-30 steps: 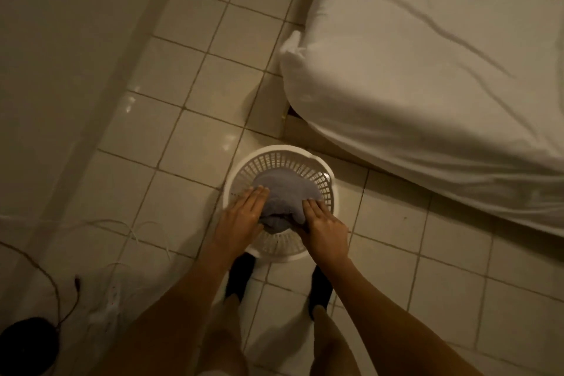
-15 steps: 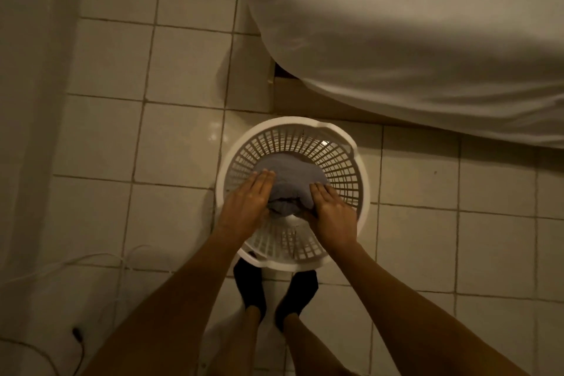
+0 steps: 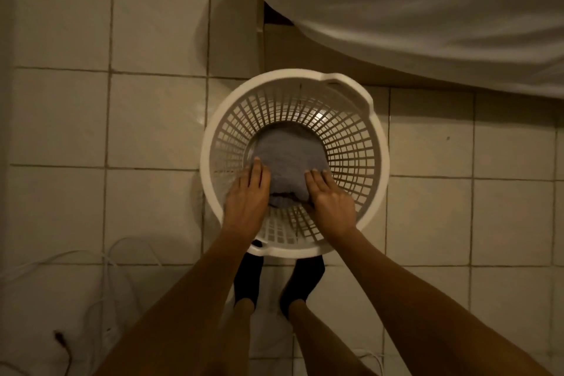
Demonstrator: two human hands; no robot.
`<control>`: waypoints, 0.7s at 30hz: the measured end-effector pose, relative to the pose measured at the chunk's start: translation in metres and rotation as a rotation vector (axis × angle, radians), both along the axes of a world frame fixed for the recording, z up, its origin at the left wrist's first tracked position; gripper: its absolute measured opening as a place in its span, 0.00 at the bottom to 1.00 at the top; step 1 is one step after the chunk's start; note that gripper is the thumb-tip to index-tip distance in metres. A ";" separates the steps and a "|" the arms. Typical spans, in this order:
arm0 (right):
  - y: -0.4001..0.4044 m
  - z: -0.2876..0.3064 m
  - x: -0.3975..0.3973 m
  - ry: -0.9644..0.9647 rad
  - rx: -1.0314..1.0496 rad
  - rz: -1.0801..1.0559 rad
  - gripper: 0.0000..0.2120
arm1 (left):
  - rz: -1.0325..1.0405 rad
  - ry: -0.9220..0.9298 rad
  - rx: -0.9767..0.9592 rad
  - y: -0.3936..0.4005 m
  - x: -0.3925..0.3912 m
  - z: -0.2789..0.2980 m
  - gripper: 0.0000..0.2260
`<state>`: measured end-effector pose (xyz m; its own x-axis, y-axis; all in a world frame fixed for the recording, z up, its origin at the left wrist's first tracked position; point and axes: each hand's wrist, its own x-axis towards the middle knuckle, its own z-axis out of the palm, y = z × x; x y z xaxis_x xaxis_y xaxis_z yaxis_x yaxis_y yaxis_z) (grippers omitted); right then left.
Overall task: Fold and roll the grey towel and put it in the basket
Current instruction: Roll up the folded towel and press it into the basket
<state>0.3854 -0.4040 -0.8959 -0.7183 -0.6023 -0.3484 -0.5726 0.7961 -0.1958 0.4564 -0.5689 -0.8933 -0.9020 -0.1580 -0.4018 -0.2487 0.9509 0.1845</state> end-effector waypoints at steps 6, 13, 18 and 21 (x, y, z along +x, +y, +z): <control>-0.001 -0.011 0.029 -0.182 0.067 -0.041 0.29 | -0.100 -0.224 0.108 0.012 0.010 -0.006 0.33; 0.005 0.012 0.023 -0.408 0.061 -0.109 0.23 | -0.020 -0.272 0.379 0.013 0.011 0.011 0.28; 0.002 0.003 0.016 -0.416 -0.114 -0.372 0.15 | 0.212 -0.147 0.379 0.007 -0.004 0.008 0.16; -0.003 -0.007 0.019 -0.480 -0.046 -0.390 0.20 | 0.182 -0.214 0.327 0.008 -0.003 -0.005 0.20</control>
